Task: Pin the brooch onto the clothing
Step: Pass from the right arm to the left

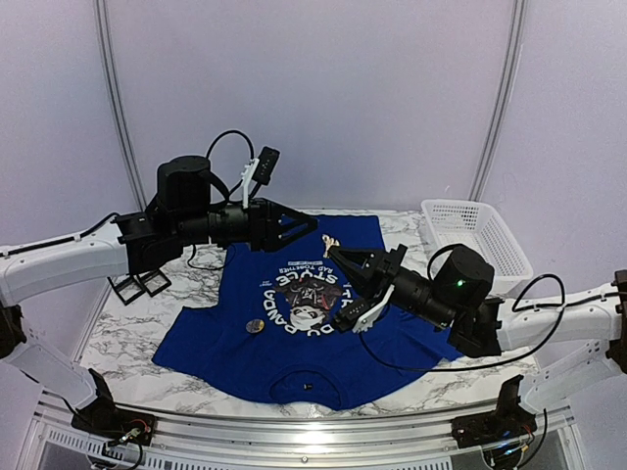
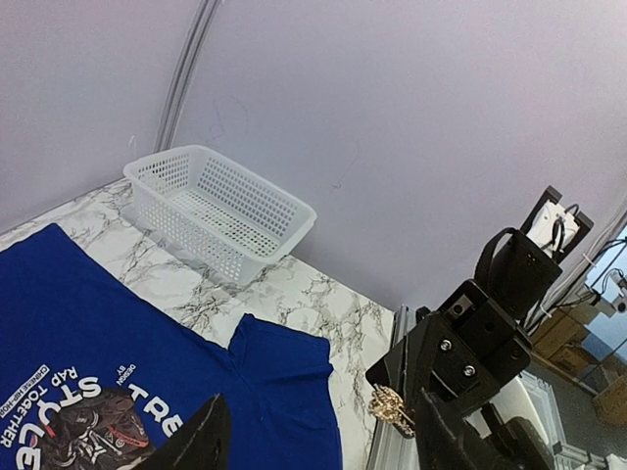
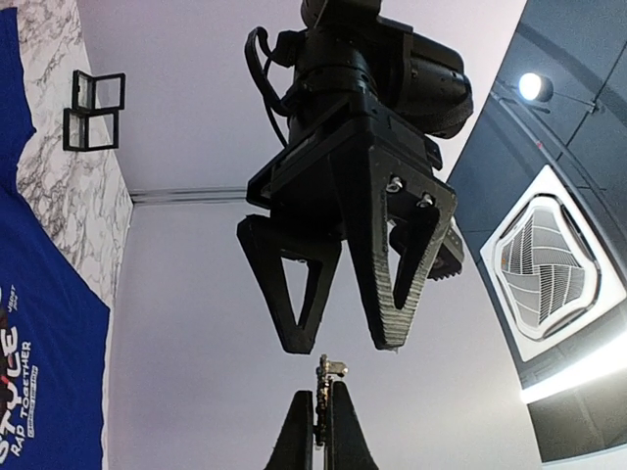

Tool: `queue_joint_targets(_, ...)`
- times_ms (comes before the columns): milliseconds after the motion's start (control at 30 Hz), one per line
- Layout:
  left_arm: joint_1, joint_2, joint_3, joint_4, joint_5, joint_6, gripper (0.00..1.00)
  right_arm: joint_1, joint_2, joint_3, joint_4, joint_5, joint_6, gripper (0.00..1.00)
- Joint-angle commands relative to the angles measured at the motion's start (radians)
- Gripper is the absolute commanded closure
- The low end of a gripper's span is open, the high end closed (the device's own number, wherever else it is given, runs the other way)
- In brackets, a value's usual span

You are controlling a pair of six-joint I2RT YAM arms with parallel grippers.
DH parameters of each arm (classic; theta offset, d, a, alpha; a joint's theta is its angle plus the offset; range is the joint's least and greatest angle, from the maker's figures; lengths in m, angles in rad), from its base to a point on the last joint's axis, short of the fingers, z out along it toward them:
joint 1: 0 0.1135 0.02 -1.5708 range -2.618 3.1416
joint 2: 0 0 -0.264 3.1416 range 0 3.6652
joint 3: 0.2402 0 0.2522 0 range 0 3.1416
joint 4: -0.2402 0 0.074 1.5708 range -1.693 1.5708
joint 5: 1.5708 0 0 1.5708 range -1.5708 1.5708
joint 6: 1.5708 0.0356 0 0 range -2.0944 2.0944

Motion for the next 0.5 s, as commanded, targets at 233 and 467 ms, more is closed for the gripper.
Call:
queue_joint_targets(233,-0.031,-0.183,-0.089,-0.087,-0.112,0.474,0.35,-0.17,-0.146,0.184,-0.33,-0.538,0.798,1.0)
queue_joint_targets(467,-0.151,-0.208,-0.106,0.027,-0.182,0.814,0.34,-0.273,-0.078,0.274,-0.105,-0.816,1.481,1.0)
